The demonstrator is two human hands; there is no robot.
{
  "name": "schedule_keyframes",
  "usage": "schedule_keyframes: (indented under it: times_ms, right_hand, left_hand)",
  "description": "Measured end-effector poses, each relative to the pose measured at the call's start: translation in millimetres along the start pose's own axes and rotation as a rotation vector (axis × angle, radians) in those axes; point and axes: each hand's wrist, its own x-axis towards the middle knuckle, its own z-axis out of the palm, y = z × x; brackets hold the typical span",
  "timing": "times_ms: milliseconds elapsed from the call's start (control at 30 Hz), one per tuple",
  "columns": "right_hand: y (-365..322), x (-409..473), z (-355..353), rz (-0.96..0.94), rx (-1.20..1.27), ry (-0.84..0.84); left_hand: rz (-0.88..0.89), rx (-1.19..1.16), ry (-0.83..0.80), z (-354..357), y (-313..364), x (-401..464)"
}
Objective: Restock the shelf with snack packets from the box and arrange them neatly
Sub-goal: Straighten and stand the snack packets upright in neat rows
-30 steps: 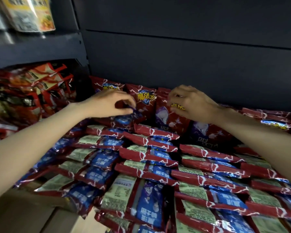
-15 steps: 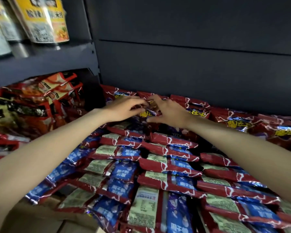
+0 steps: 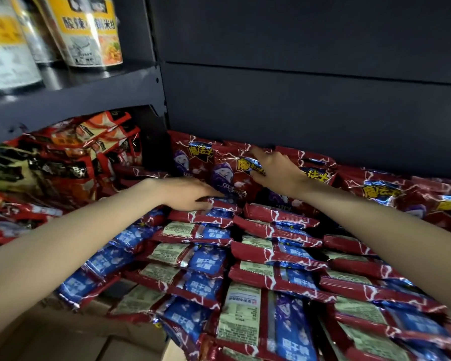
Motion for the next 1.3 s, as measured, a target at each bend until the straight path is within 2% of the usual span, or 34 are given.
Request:
schedule_keyframes:
  times_ms: [200,367,500,567,600,700,767,901,1034,1201,1301]
  right_hand:
    - [1,2,1,-0.016,-0.044,0.105]
    - [-7,2,10,-0.057,-0.069,-0.122]
    - [-6,20,-1,0.005,-0.165,-0.122]
    - [-5,27,-7,0.084,-0.25,-0.098]
    - [-6,28,-8,0.105,-0.278,-0.086]
    - [-8,28,-4,0.061,-0.339,-0.075]
    - [-6,26,1,0.012,-0.37,-0.055]
    - [-3,28,5,-0.052,-0.455,-0.014]
    - [0,33,-2,-0.054,-0.537,-0.032]
    - [-5,42,10,-0.067,-0.627,-0.009]
    - [-5,42,7,-0.077,-0.681,0.018]
  left_hand:
    - [0.01,-0.126,0.073,-6,4,-13]
    - [-0.008,-0.197,0.078,-13,13,-23]
    - [-0.097,-0.308,0.007,-18,14,-21]
    - [-0.142,-0.419,0.05,-21,11,-17]
    - [-0.147,-0.399,0.128,-22,9,-13]
    - [-0.207,-0.048,0.499,-25,-10,2]
    - [-0.205,0.092,0.626,-22,-25,14]
    - [-0.251,0.262,0.444,-19,-47,30]
    - [-0.319,0.347,0.512,-15,-63,28]
    - [-0.345,0.289,0.502,-16,-72,24]
    - [-0.329,0.271,0.562,-15,-62,29]
